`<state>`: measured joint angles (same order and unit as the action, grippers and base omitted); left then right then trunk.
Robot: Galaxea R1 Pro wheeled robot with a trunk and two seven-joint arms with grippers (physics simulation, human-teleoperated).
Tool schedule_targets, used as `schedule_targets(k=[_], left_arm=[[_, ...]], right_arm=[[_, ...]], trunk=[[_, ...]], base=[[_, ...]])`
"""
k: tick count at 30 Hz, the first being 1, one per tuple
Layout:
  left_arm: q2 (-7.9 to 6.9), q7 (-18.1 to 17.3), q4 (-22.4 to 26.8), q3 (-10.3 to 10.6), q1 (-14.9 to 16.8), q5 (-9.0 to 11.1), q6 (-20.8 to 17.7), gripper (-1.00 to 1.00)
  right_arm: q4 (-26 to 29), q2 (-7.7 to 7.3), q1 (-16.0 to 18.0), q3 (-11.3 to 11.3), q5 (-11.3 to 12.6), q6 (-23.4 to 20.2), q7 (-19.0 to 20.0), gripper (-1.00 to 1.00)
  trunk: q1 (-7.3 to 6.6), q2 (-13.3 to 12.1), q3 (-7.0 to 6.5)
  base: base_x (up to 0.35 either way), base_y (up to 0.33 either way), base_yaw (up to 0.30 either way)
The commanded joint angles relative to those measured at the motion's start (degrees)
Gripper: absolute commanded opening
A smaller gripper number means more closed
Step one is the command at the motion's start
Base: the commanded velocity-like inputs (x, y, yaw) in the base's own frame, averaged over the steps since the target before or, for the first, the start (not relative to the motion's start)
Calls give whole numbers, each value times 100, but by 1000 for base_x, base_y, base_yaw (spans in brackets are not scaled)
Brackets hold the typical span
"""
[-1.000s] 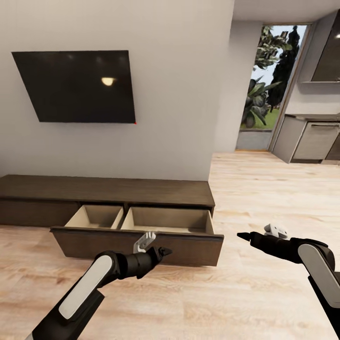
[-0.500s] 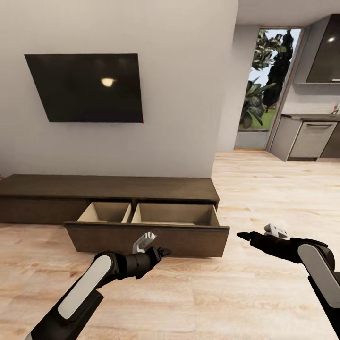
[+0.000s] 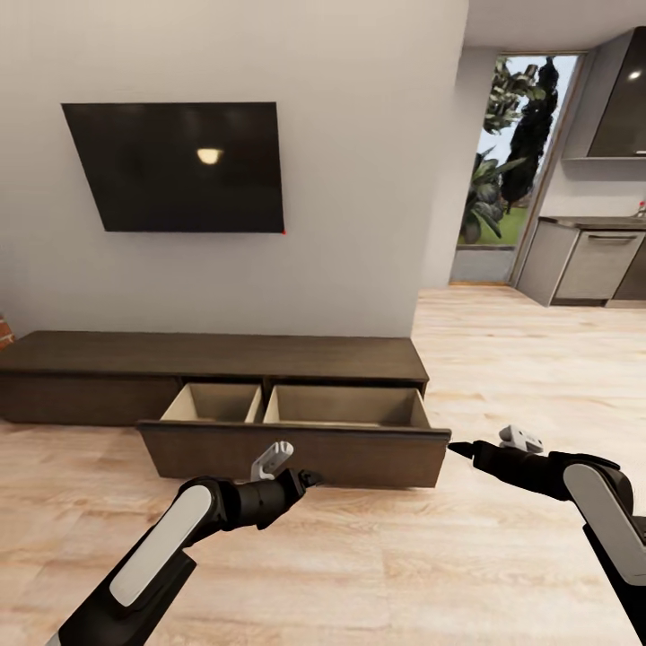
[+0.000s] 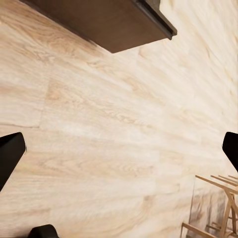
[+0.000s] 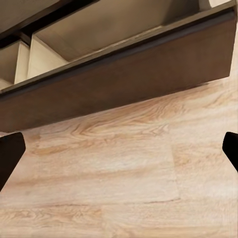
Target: Place each of the two pumpkins and all three candles from the living room inside a cabinet in the living room (use any cabinet), then make sure every cabinet is closed, and position the cauldron so it is next to a table in the living room.
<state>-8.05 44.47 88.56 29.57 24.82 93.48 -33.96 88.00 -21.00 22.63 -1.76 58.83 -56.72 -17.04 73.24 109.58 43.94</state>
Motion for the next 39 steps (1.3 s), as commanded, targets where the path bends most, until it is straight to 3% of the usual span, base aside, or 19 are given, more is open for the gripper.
schedule_targets(k=[1,8,24,28,33,37,39], left_arm=[[-4,45,5,5,6,42,11,100],[-2,54,-36,5,6,39,22,100],[14,115,-110,-3,6,-4,51,100],[11,124,-115,-4,6,-53,66,100],[42,129,-217,-8,6,-497,82,100],[134,125,-395,21,6,-1096,102,100],[295,121,-548,50,6,-1467,190,100]], right_arm=[[6,-1,5,4,64,-16,-56,100],[4,-1,5,16,67,-16,-52,100],[-6,6,5,25,61,-10,-70,100],[-124,57,5,147,9,25,-95,100],[-565,320,5,635,-331,455,-96,100],[-903,591,5,1248,-853,1116,-97,100],[-1102,740,5,1643,-1230,1589,-97,100]], trunk=[[1,3,6],[1,3,6],[1,3,6],[67,123,60],[177,324,149],[265,484,221],[309,564,257]], base=[[209,208,0],[185,153,0],[11,8,0],[0,0,0],[0,0,0],[0,0,0],[0,0,0]])
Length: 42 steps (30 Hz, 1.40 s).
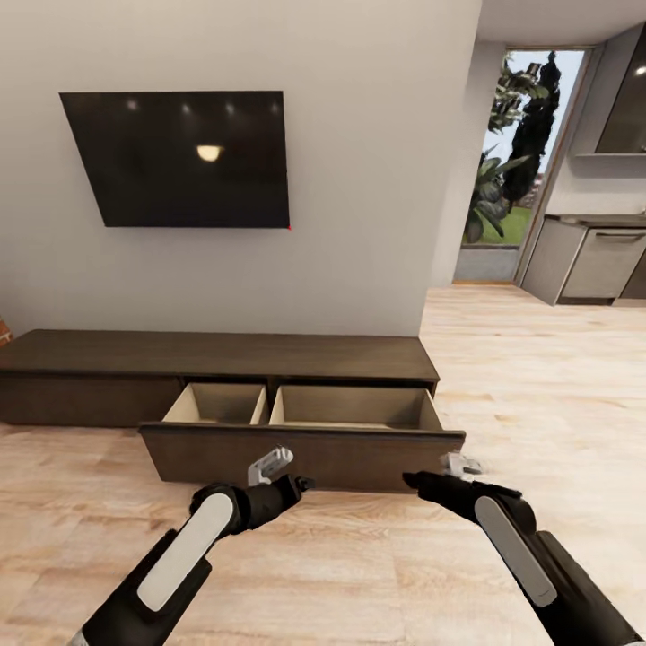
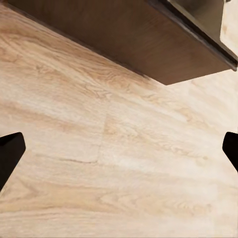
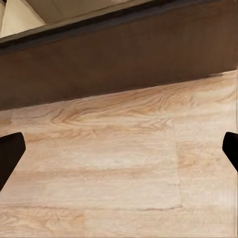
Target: Place each of the two pumpkins and all three candles from the living room inside a cabinet in the living room (use any cabinet), then make sure every cabinet is closed, and position the cauldron so it is next to a table in the living room.
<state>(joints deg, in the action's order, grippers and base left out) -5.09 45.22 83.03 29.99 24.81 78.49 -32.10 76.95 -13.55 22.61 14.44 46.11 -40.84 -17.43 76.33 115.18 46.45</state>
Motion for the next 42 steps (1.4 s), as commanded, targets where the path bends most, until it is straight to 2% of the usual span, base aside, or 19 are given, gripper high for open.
schedule_targets(k=[1,3,4,5,7,9,13,16,20,22,23,26,30,34,37,38,40,42], left_arm=[[173,42,-286,43,6,-405,144,100],[263,33,-464,52,6,-649,205,100],[349,24,-642,53,6,-898,256,100],[384,20,-726,51,6,-1021,279,100],[473,6,-981,43,6,-1471,411,100],[500,-3,-1139,46,6,-1701,635,100],[523,-14,-1473,104,6,-1871,1175,100],[530,-22,-1829,306,6,-1948,1624,100],[534,-26,-2393,925,6,-2110,2577,100],[536,-24,-2526,1106,6,-2159,2862,100],[539,-23,-2642,1268,6,-2197,3122,100],[542,-24,-2835,1517,6,-2248,3501,100],[543,-29,-2954,1672,11,-2281,3707,100],[544,-30,-2997,1727,19,-2429,3783,100],[550,-30,-3006,1735,27,-2712,3812,100],[561,-30,-3005,1736,29,-2881,3826,100],[611,-31,-3007,1723,31,-3128,3840,100],[667,-31,-3010,1702,36,-3333,3846,100]], right_arm=[[-189,77,6,290,-287,395,-60,100],[-268,97,6,365,-414,534,-55,100],[-325,110,6,413,-504,630,-50,100],[-345,115,6,430,-538,669,-50,100],[-403,126,5,470,-618,827,-53,100],[-447,130,6,484,-639,1005,-48,100],[-656,132,6,503,-647,1398,-33,100],[-976,133,6,548,-657,1752,-18,100],[-1334,133,6,796,-666,2264,-29,100],[-1374,133,6,868,-665,2391,-38,100],[-1400,133,6,928,-662,2517,-46,100],[-1465,133,6,1008,-659,2771,-59,100],[-1696,145,6,1085,-662,3113,-65,100],[-2071,213,6,1321,-666,3648,-67,100],[-2216,357,6,1542,-679,3997,-66,100],[-2254,448,8,1645,-713,4166,-63,100],[-2293,586,11,1747,-883,4395,-61,100],[-2314,681,13,1797,-1213,4564,-63,100]], trunk=[[22,45,24],[66,125,60],[88,165,78],[110,205,96],[153,285,132],[197,365,168],[285,526,239],[351,646,293],[439,807,365],[483,887,401],[505,927,419],[571,1047,473],[659,1208,545],[747,1368,616],[812,1488,670],[834,1529,688],[878,1609,724],[922,1689,760]], base=[[0,0,0],[0,0,0],[0,0,0],[0,0,0],[0,0,0],[0,0,0],[0,0,0],[0,0,0],[0,0,0],[0,0,0],[0,0,0],[0,0,0],[0,0,0],[0,0,0],[0,0,0],[0,0,0],[0,0,0],[0,0,0]])
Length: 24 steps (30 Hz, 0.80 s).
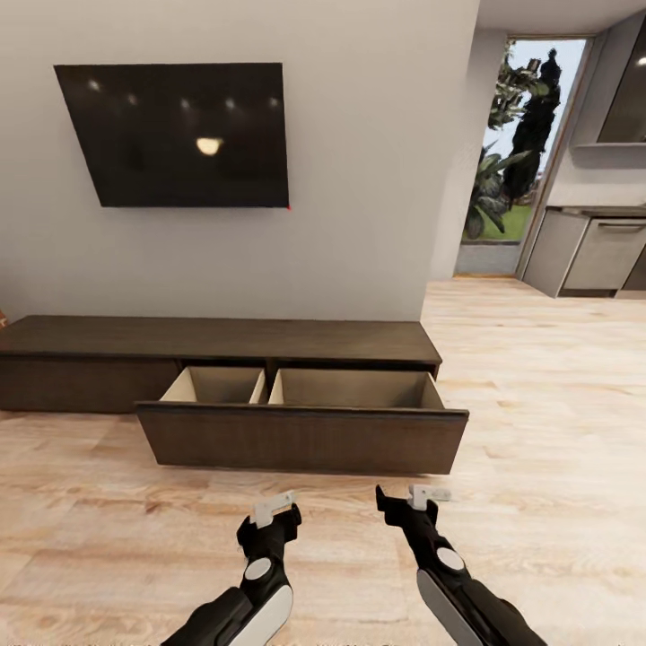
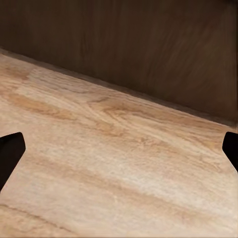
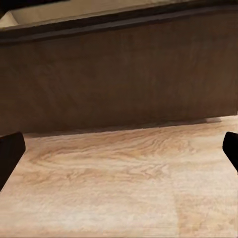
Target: Place each of the two pumpkins and all three candles from the living room inside a cabinet in the living room (use any cabinet), then make sure every cabinet is closed, and position the cauldron so it is next to a table in the living room.
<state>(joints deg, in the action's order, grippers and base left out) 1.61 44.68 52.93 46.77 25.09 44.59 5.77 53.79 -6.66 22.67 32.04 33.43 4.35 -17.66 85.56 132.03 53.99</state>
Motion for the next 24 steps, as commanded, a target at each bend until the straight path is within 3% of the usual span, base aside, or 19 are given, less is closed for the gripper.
schedule_targets(k=[1,3,8,19,24], left_arm=[[12,23,0,19,11,-2,60,100],[45,23,1,7,17,-152,63,100],[70,23,14,0,27,-240,71,100],[61,23,36,-1,46,-269,70,100],[58,-54,12,2,71,-521,31,100]], right_arm=[[-9,16,8,44,-96,84,-41,100],[-30,73,9,43,-612,184,-44,100],[-38,106,10,-31,-961,264,-29,100],[-9,113,18,-70,-1015,379,-11,100],[-17,113,23,-74,-878,382,-24,100]], trunk=[[21,44,24],[65,124,60],[175,325,149],[417,766,347],[527,966,437]], base=[[0,0,0],[0,0,0],[0,0,0],[0,0,0],[0,0,0]])
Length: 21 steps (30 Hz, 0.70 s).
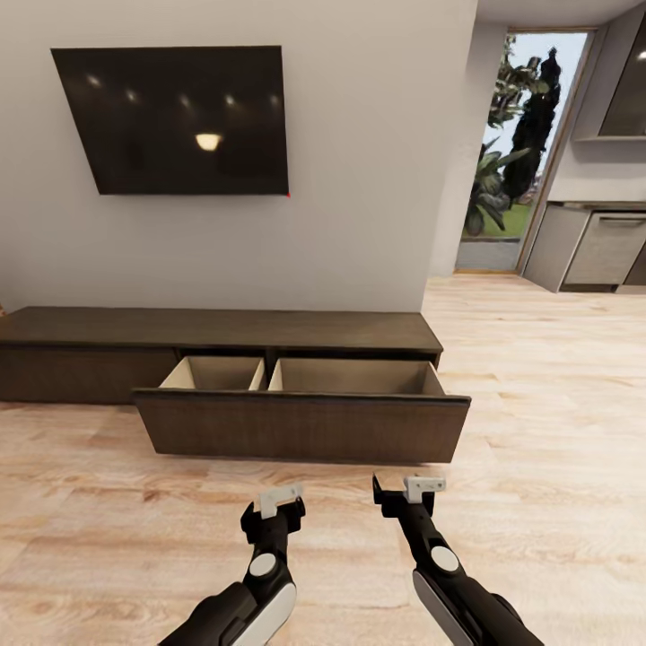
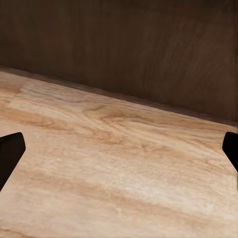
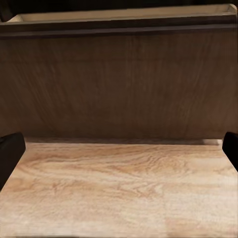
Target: Place each of the two pumpkins and all three candles from the living room inside a cabinet in the living room (use any cabinet), then make sure every cabinet is closed, and position the cauldron so it is next to a table in the living room.
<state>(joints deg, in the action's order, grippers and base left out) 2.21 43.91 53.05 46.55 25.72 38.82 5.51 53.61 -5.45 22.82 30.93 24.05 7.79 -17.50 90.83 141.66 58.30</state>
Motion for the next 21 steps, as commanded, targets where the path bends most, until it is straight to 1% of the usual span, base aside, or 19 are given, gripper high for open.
schedule_targets(k=[1,3,5,8,9,10,13,15,19,21], left_arm=[[-2,-23,-1,23,9,15,48,100],[-2,-260,-9,22,11,-96,17,100],[-1,-390,-11,22,11,-142,6,100],[-1,-470,-12,24,12,-176,1,100],[-1,-493,-13,26,12,-184,1,100],[-1,-502,-13,27,12,-188,2,100],[-1,-531,-14,29,12,-201,2,100],[-1,-535,-14,30,12,-204,3,100],[-7,-510,-12,30,12,-208,22,100],[-8,-494,4,28,12,-207,36,100]], right_arm=[[-3,-8,9,36,76,40,-46,100],[-12,-8,11,36,113,43,-66,100],[-15,-8,12,34,159,45,-76,100],[-16,-8,12,31,283,46,-83,100],[-17,-8,12,-11,378,45,-84,100],[-17,-8,12,-51,423,44,-85,100],[-17,-8,12,-440,566,32,-75,100],[-17,-8,12,-591,597,23,-53,100],[-18,-8,12,-673,614,8,-38,100],[-18,-8,12,-683,613,6,-37,100]], trunk=[[21,44,24],[65,124,60],[87,160,100],[95,164,167],[97,165,189],[100,166,211],[107,170,278],[113,173,322],[123,178,410],[123,178,410]], base=[[0,0,0],[0,0,0],[0,0,0],[0,0,0],[0,0,0],[0,0,0],[0,0,0],[0,0,0],[0,0,0],[0,0,0]])
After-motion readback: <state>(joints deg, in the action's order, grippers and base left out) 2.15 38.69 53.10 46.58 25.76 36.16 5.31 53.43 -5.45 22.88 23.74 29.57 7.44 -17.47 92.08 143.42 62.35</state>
